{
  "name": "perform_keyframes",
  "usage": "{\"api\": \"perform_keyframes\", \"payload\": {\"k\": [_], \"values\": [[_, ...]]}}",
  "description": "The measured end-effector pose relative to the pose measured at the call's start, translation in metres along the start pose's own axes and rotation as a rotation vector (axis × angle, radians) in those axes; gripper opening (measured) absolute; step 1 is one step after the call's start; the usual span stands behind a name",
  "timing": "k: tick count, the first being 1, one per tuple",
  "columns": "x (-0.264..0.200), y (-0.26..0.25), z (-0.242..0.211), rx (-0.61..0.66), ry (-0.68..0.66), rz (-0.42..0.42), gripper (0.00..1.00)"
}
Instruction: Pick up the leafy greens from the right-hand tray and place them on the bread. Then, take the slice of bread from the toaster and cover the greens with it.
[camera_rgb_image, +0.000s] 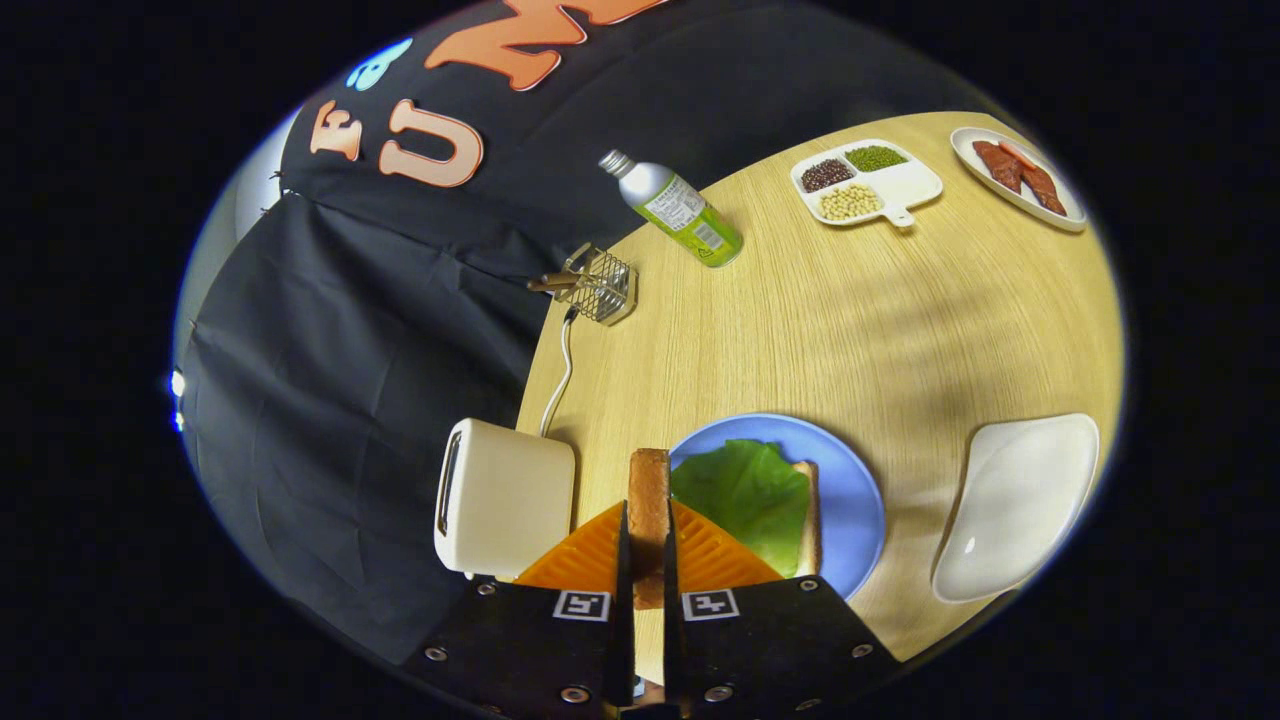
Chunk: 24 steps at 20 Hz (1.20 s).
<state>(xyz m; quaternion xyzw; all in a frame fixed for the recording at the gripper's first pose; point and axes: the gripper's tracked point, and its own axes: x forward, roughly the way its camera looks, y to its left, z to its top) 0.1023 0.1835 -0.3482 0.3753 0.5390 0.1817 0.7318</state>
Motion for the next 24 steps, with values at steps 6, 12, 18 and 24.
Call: {"api": "perform_keyframes", "payload": {"k": [6, 12, 18, 24], "values": [[0.011, -0.039, -0.009, -0.029, -0.018, -0.055, 0.12], [0.016, -0.047, -0.003, -0.156, -0.092, -0.121, 0.23], [0.017, -0.055, -0.002, -0.223, -0.113, -0.181, 0.38], [-0.010, -0.045, 0.024, -0.312, -0.227, -0.228, 0.52]]}}
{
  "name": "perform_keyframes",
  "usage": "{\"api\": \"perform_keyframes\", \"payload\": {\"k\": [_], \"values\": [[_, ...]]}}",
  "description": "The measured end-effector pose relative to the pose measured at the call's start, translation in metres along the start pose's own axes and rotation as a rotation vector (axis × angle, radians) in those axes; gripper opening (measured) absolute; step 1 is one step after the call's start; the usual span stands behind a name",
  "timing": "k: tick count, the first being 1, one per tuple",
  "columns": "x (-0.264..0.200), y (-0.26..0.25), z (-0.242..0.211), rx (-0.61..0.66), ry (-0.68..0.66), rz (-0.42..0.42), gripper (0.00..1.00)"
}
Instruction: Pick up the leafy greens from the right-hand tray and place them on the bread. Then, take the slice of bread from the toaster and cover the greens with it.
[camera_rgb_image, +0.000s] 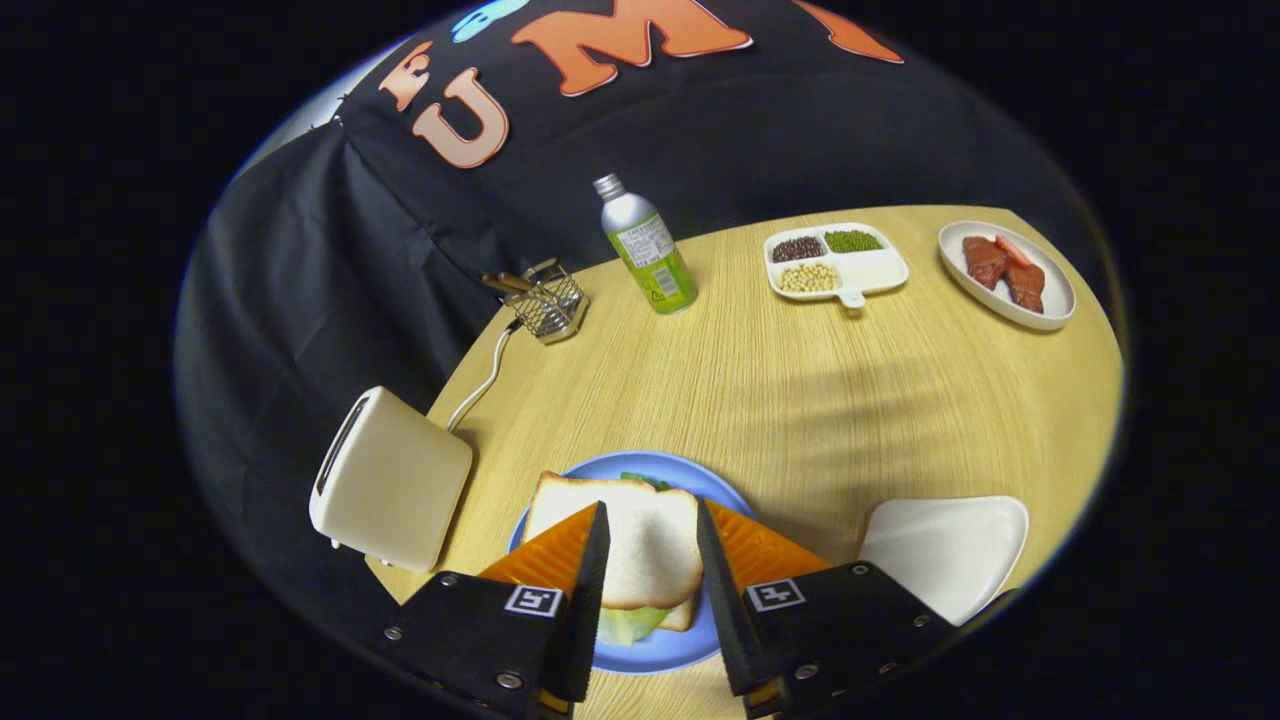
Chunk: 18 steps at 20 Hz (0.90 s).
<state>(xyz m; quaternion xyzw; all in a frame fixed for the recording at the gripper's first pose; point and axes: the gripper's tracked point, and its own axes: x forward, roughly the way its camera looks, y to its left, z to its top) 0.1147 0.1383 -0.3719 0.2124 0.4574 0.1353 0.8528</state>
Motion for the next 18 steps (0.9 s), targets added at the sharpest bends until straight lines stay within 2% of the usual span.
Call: {"api": "perform_keyframes", "payload": {"k": [3, 5, 10, 18], "values": [[-0.026, 0.002, 0.023, -0.097, -0.095, -0.054, 0.58], [-0.049, 0.006, 0.040, -0.150, -0.162, -0.081, 0.66], [-0.117, 0.018, 0.096, -0.232, -0.394, -0.171, 0.78], [-0.238, 0.046, 0.144, -0.297, -0.733, -0.222, 0.82]]}}
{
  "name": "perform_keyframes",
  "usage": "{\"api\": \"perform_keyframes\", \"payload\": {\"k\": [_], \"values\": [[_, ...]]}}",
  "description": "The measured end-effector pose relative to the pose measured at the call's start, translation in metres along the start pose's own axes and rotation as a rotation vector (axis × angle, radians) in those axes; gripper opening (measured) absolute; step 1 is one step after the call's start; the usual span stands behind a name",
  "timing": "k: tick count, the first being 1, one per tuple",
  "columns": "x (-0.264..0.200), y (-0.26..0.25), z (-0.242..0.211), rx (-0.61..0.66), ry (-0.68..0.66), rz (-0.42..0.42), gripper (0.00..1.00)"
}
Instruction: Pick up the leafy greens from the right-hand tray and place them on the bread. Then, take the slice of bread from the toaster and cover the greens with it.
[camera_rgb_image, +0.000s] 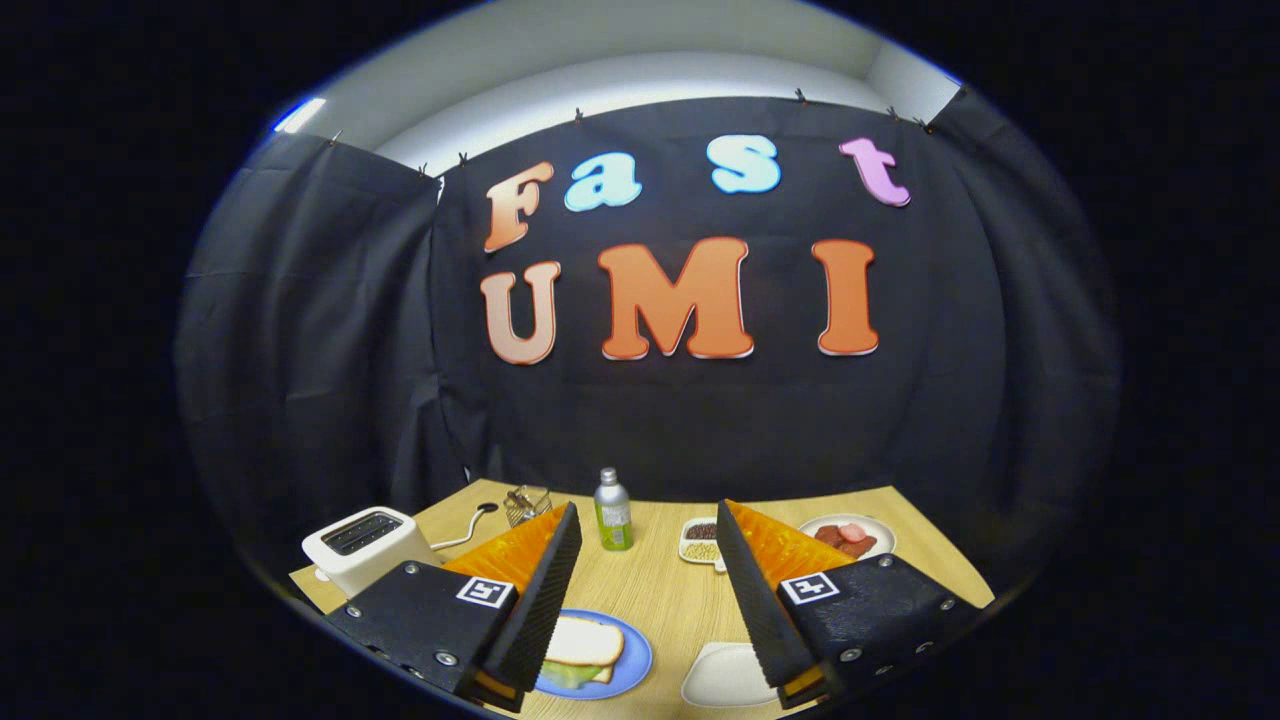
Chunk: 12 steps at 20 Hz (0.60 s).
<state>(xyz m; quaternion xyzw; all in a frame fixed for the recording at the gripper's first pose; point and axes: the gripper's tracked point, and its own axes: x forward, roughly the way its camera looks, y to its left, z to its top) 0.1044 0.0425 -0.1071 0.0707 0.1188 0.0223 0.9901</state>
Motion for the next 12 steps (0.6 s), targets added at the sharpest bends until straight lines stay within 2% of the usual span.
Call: {"api": "perform_keyframes", "payload": {"k": [5, 9, 12], "values": [[-0.031, -0.007, 0.015, 0.009, -0.049, -0.012, 0.83], [-0.049, -0.017, 0.027, -0.026, -0.106, -0.039, 0.89], [-0.063, -0.008, 0.028, -0.006, -0.121, -0.027, 0.93]]}}
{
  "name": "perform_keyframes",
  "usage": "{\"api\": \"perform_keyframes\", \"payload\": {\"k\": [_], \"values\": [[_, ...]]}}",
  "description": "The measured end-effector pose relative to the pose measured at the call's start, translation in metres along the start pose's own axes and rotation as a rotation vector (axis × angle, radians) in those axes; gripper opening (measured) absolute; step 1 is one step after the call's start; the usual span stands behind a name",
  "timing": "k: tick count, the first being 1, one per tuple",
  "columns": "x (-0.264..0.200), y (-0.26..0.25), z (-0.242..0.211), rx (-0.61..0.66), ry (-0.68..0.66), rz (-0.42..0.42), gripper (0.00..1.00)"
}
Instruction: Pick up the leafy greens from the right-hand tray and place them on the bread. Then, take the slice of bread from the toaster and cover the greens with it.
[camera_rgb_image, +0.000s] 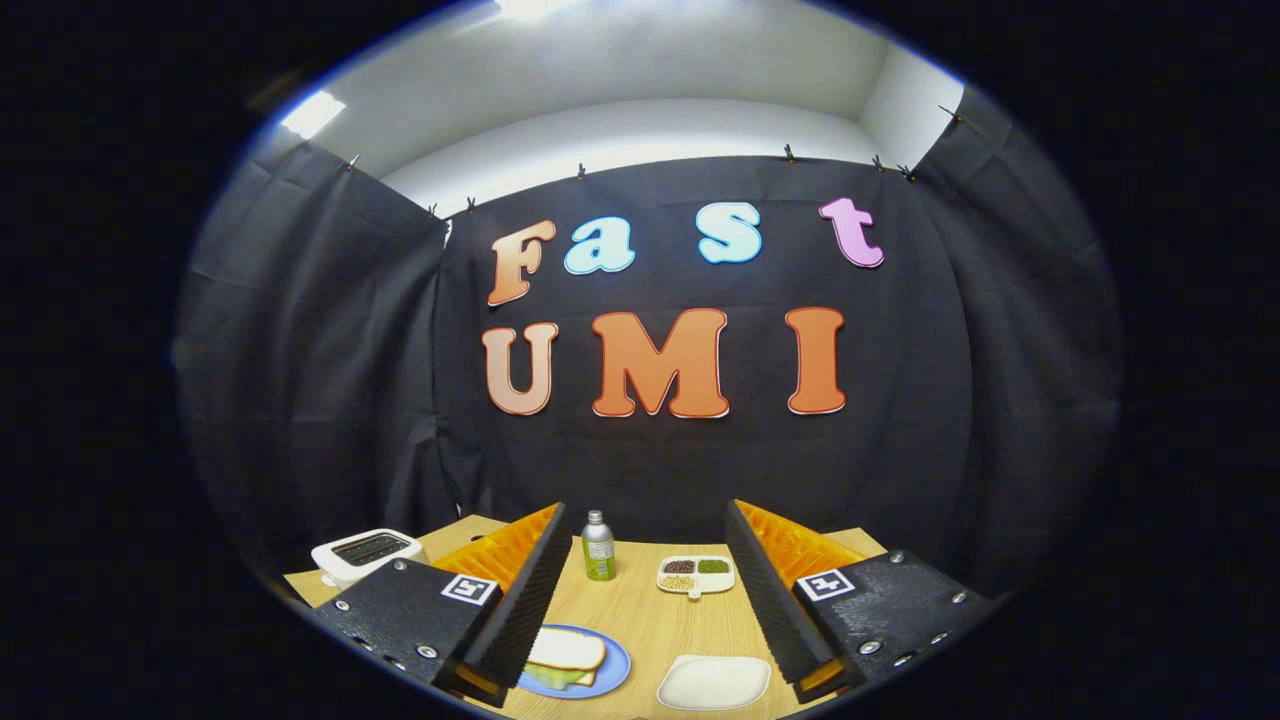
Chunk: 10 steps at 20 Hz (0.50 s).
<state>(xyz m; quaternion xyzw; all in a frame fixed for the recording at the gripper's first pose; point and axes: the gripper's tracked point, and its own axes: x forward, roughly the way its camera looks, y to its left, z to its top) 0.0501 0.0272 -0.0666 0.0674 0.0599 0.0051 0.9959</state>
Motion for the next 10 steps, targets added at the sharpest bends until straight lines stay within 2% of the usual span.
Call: {"api": "perform_keyframes", "payload": {"k": [4, 7, 10], "values": [[-0.006, 0.000, 0.003, -0.035, -0.017, -0.015, 0.93], [-0.015, -0.008, 0.016, -0.059, -0.040, -0.075, 0.94], [-0.023, 0.000, 0.021, -0.036, -0.058, -0.061, 0.95]]}}
